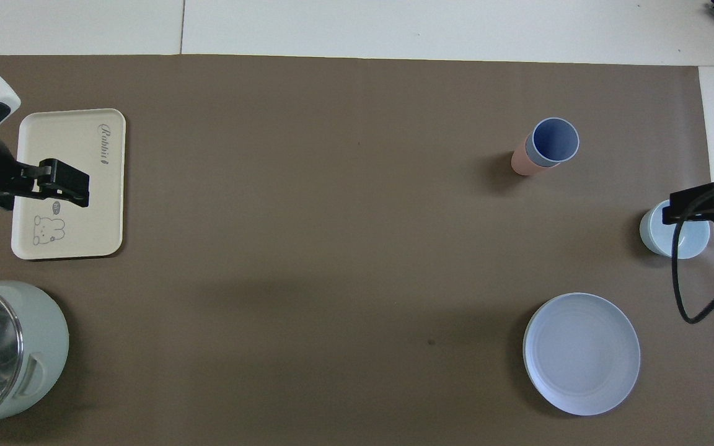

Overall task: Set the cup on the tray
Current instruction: 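Move the right gripper toward the nested blue and pink cups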

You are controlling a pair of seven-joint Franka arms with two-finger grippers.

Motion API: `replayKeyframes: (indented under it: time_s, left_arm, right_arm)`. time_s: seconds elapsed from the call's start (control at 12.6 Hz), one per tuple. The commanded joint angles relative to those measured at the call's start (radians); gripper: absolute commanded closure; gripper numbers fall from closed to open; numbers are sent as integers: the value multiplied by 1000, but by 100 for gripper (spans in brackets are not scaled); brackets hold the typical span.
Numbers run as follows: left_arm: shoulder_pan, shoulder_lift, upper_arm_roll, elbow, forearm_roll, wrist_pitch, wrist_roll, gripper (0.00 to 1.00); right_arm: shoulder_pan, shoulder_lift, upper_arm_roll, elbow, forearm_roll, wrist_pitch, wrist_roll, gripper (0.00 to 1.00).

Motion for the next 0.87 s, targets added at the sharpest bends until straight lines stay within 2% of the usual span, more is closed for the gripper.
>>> replayKeyframes:
  time_s: [0.0, 0.24, 0.4, 0.63, 0.79]
  left_arm:
    - [-7, -9, -8, 4, 14, -2, -14, 0]
    - [-9, -10, -12, 1, 9, 36, -6, 0]
    - [-7, -10, -11, 2, 12, 41, -3, 0]
    - [-9, -10, -12, 4, 20, 41, -5, 0]
    - [-22, -10, -12, 4, 17, 44, -6, 0]
  right_arm:
    - [-11, -12, 5, -14, 2, -2, -22, 0]
    - [-12, -14, 5, -16, 8, 19, -6, 0]
    - [-12, -27, 5, -62, 13, 101, -44, 0]
    - [-47, -20, 5, -158, 31, 349, -289, 0]
    - [-73, -17, 3, -259, 111, 515, -457, 0]
